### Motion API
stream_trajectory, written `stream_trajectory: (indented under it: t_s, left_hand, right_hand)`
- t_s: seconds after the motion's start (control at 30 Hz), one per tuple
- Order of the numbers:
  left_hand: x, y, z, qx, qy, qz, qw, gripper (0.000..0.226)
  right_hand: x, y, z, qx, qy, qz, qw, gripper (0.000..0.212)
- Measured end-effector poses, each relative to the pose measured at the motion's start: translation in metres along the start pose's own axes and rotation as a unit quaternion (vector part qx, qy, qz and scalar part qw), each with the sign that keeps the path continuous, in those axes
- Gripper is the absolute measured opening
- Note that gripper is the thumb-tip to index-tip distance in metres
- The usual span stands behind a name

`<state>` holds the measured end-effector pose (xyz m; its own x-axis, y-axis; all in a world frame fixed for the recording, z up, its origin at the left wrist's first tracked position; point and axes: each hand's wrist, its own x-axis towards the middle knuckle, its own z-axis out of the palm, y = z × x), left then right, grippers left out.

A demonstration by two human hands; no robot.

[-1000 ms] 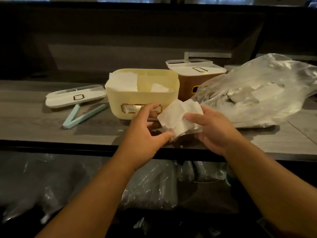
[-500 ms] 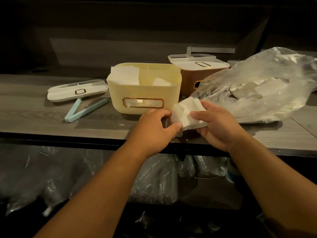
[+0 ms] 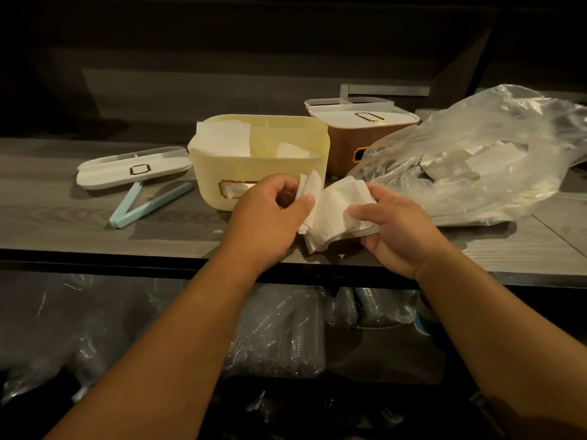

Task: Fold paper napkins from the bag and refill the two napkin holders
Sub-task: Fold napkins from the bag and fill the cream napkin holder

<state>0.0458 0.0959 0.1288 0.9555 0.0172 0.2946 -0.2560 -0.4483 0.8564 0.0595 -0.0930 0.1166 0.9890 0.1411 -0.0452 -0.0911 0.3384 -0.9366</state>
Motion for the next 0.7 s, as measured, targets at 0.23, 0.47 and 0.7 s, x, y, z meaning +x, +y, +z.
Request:
stream_trajectory:
  t_s: [0.23,0.47,0.7]
  left_hand:
    - [0.003,0.015,0.017,-0.046,-0.076,-0.008,0.996,0.018]
    - [0.004,0.014,0.031,-0.135,-0.075,-0.071,0.985,0.021]
    - [0.003,0.015,0.03,-0.164,-0.083,-0.072,0.98,0.034]
  right_hand:
    - [-0.002,0.001,0.001,-0.034,0.008,-0.01,0.999,0.034]
    - [-0.002,0.001,-0.001,-0.021,0.011,-0.019,1.0,0.032]
    - [-0.002,0.0,0.001,-0.028,0.014,-0.016,0.999,0.027]
